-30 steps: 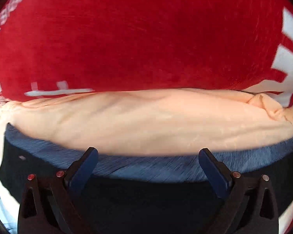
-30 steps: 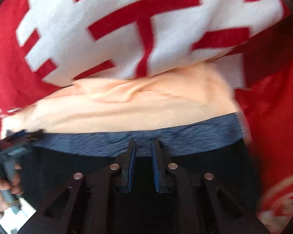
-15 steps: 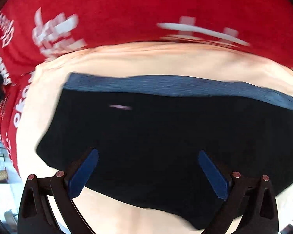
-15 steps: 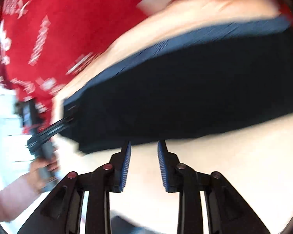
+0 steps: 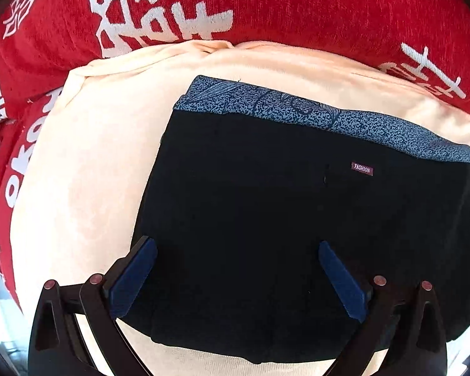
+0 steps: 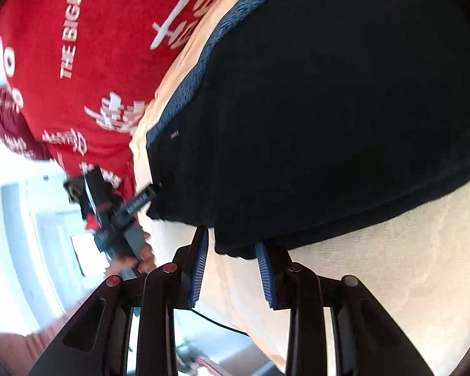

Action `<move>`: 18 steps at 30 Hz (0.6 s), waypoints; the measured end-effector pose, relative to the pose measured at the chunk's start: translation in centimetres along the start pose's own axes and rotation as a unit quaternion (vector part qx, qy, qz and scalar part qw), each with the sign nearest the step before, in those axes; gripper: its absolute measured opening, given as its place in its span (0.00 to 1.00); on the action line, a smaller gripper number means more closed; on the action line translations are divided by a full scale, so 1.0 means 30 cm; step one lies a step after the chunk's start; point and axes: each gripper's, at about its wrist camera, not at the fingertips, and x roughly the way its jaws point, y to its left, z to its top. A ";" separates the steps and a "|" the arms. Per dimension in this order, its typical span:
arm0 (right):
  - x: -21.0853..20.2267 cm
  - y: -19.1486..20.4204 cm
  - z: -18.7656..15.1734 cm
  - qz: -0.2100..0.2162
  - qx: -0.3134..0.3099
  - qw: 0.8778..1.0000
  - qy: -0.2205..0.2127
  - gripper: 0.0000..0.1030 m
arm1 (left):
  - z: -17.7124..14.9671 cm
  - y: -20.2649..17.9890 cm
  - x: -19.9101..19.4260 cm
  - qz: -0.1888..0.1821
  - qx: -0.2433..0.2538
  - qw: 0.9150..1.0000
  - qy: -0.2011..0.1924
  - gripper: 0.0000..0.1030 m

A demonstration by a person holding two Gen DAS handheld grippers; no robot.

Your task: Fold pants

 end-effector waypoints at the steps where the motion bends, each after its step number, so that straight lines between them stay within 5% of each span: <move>1: 0.018 0.010 0.022 -0.001 0.010 1.000 0.000 0.33 | 0.006 0.010 0.007 -0.001 0.001 1.000 0.001 1.00; 2: 0.019 0.030 0.041 -0.017 0.010 1.000 -0.005 0.27 | 0.008 0.020 0.011 -0.004 0.001 1.000 0.002 1.00; 3: 0.003 0.051 0.050 -0.030 -0.003 0.999 -0.011 0.09 | 0.006 0.030 0.016 -0.009 0.000 1.000 0.002 1.00; 6: -0.046 0.124 0.024 -0.079 -0.071 0.994 -0.020 0.09 | -0.003 0.055 0.031 -0.019 0.008 1.000 -0.014 1.00; 9: -0.013 0.055 -0.033 -0.140 -0.073 0.987 0.010 0.09 | 0.007 0.008 0.015 -0.015 0.013 1.000 -0.016 1.00; 12: -0.026 0.051 -0.035 -0.146 -0.070 0.987 0.016 0.08 | 0.012 0.001 0.002 -0.001 0.006 1.000 -0.004 1.00; 14: -0.037 0.085 -0.030 -0.179 -0.094 0.979 0.032 0.14 | -0.009 -0.041 -0.065 0.010 0.005 1.000 -0.004 1.00; 18: -0.104 0.156 -0.036 -0.254 -0.156 0.953 0.058 0.22 | -0.062 -0.125 -0.182 -0.027 0.004 0.999 -0.025 1.00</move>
